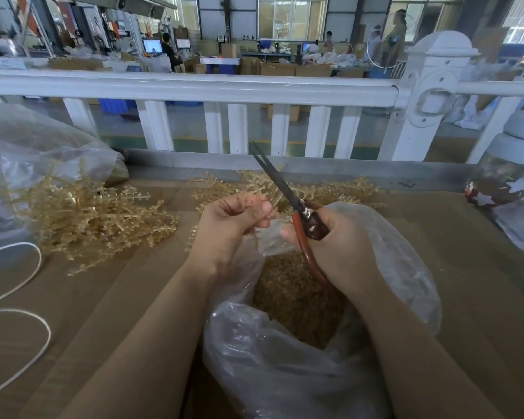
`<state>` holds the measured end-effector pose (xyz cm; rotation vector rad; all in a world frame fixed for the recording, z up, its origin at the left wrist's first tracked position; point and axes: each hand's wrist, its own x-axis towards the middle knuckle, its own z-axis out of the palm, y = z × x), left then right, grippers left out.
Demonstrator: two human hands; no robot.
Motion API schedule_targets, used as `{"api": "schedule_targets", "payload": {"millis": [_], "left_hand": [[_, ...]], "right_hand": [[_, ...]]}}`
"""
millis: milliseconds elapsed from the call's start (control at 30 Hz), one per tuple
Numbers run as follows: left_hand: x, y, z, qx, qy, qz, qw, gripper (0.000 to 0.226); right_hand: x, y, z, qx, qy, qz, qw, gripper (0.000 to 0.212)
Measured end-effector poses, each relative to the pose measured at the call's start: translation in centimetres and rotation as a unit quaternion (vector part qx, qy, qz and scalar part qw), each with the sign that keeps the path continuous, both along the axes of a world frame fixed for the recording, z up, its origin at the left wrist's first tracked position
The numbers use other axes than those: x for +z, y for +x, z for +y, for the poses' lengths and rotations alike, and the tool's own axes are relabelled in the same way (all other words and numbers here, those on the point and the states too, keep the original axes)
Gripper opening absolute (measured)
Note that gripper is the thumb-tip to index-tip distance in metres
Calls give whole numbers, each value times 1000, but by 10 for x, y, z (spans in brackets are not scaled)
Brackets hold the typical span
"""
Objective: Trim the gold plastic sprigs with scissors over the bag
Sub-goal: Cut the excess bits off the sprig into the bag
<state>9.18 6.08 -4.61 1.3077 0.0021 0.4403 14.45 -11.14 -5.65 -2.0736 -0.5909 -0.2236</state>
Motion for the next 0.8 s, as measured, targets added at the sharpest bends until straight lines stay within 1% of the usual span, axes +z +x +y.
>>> {"api": "schedule_targets", "payload": {"millis": [67, 133, 267, 367, 500, 667, 800], "left_hand": [[0, 1, 3, 10, -17, 4, 1000, 14], [0, 1, 5, 11, -33, 6, 999, 18], [2, -1, 5, -7, -21, 4, 1000, 6], [3, -1, 4, -20, -26, 4, 999, 8], [4, -2, 3, -34, -53, 4, 998, 18], [5, -2, 2, -41, -60, 4, 997, 23], [5, -3, 2, -47, -62, 2, 997, 18]], "right_hand": [[-1, 1, -1, -19, -53, -46, 997, 57], [-3, 1, -2, -22, -91, -94, 991, 58], [-7, 2, -2, -25, -118, -151, 981, 53], [-6, 4, -2, -32, -132, -154, 979, 61], [-8, 7, -2, -41, -151, -164, 974, 72], [-7, 7, -1, -54, -164, -175, 969, 76], [-5, 5, -2, -52, -160, -187, 968, 77]]}}
